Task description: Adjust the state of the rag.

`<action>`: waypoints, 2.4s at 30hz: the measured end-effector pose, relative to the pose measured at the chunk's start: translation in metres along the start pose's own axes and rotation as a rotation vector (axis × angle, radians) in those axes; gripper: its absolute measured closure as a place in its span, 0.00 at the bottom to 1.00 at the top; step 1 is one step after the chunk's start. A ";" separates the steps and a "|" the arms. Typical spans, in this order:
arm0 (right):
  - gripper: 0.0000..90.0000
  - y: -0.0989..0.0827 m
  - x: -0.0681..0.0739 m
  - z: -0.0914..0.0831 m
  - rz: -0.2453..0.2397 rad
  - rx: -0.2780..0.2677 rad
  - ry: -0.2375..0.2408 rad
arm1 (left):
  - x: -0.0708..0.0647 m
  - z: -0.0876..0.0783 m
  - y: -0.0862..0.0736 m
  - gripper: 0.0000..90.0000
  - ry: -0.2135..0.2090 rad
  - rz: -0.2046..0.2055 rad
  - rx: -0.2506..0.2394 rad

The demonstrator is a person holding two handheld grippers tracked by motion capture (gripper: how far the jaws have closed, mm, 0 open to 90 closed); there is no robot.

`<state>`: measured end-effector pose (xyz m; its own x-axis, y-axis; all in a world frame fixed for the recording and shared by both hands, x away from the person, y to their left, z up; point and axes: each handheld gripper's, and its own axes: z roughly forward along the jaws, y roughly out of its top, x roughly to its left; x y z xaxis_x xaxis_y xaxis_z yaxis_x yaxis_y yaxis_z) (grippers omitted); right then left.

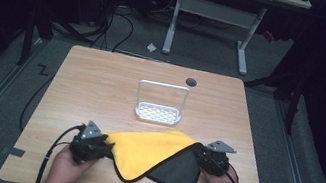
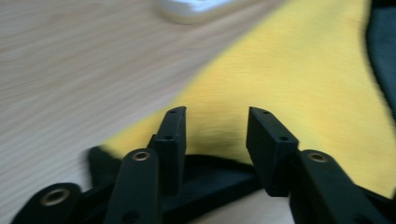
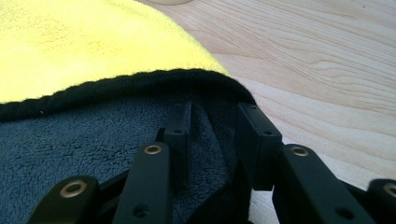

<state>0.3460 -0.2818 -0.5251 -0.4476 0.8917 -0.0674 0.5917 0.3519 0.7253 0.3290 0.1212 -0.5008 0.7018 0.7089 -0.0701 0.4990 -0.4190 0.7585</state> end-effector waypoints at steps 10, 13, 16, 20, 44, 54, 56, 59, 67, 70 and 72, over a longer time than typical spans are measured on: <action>0.75 0.000 -0.002 0.001 0.013 -0.001 0.009 | -0.059 0.033 -0.003 0.41 -0.229 0.163 0.135; 0.75 0.000 -0.002 0.001 0.011 -0.002 0.008 | -0.064 0.034 -0.004 0.44 -0.202 0.192 0.127; 0.75 0.000 -0.002 0.001 0.010 -0.003 0.007 | -0.070 0.032 -0.005 0.67 -0.134 0.242 0.126; 0.75 0.000 -0.002 0.001 0.017 -0.001 0.010 | -0.069 0.031 -0.004 0.88 -0.128 0.238 0.131; 0.75 -0.001 -0.003 0.001 0.021 -0.004 0.009 | -0.080 0.020 0.009 0.94 -0.198 0.218 0.060; 0.75 0.000 0.001 0.002 -0.004 -0.012 0.009 | 0.014 0.021 0.053 0.93 0.121 0.148 -0.017; 0.75 0.001 0.002 0.002 -0.013 -0.010 0.000 | 0.021 0.031 0.052 0.92 0.134 0.137 0.010; 0.72 0.005 0.009 -0.004 -0.018 -0.017 -0.011 | 0.038 0.064 0.041 0.92 0.138 0.081 0.113; 0.70 0.006 0.023 -0.014 -0.029 -0.050 0.008 | 0.033 0.056 0.030 0.93 0.037 0.028 0.141; 0.70 0.006 0.023 -0.013 -0.036 -0.042 0.007 | 0.020 0.047 0.021 0.93 0.001 0.033 0.146; 0.70 0.004 0.022 -0.011 -0.033 -0.028 0.005 | 0.007 0.038 0.010 0.93 -0.058 0.013 0.138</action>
<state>0.3313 -0.2643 -0.5157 -0.4698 0.8784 -0.0882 0.5573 0.3726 0.7420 0.3584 0.1003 -0.5181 0.7350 0.6705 -0.1012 0.5520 -0.5050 0.6636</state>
